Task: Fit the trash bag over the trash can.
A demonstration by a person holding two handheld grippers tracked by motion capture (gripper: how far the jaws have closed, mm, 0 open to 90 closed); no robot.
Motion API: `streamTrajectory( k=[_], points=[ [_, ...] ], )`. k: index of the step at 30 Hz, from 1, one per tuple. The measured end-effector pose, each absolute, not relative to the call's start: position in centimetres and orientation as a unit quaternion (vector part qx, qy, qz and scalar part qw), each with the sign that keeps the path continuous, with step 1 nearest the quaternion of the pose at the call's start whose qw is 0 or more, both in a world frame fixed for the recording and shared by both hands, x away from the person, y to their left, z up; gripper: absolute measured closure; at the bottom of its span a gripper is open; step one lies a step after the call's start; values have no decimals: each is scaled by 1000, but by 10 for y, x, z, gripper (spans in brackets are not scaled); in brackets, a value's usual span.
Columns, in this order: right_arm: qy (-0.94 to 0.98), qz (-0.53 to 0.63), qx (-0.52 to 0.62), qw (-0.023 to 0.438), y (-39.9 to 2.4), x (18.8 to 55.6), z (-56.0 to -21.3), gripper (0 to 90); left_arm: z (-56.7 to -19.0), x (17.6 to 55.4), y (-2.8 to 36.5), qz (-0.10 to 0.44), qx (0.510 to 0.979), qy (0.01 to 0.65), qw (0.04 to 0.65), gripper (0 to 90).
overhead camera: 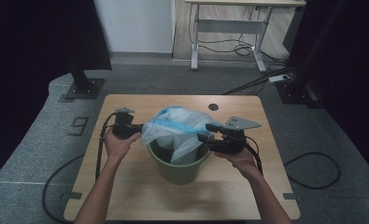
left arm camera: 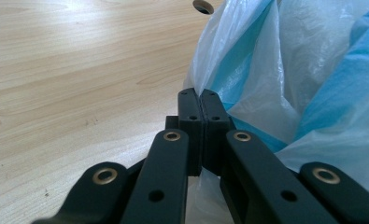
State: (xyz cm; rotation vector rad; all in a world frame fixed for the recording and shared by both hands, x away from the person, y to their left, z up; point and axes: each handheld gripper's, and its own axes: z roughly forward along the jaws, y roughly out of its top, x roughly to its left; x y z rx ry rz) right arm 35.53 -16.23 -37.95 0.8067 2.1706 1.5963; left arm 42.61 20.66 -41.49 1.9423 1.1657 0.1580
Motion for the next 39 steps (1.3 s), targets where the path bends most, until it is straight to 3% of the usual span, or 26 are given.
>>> streamTrajectory(
  k=[14, 17, 19, 21, 23, 27, 30, 39],
  points=[
    [785, 529, 280, 161, -145, 370, -379, 431, -414, 427, 204, 61, 777, 465, 419, 891],
    [787, 523, 278, 171, -142, 369, -379, 507, -414, 427, 204, 62, 777, 465, 419, 891],
    [791, 519, 267, 181, -140, 368, -379, 643, -413, 427, 204, 62, 778, 465, 419, 891],
    [794, 517, 264, 182, -140, 368, -379, 669, -413, 427, 204, 62, 778, 465, 419, 891],
    [798, 513, 259, 183, -139, 368, -380, 771, -413, 427, 204, 62, 777, 465, 419, 891],
    [802, 512, 253, 178, -139, 367, -379, 846, -413, 427, 203, 62, 777, 465, 419, 891],
    [803, 511, 250, 176, -139, 367, -379, 887, -413, 427, 204, 62, 777, 465, 419, 891],
    [794, 535, 232, 171, -146, 352, -372, 890, -412, 427, 206, 63, 776, 468, 418, 892]
  ],
)
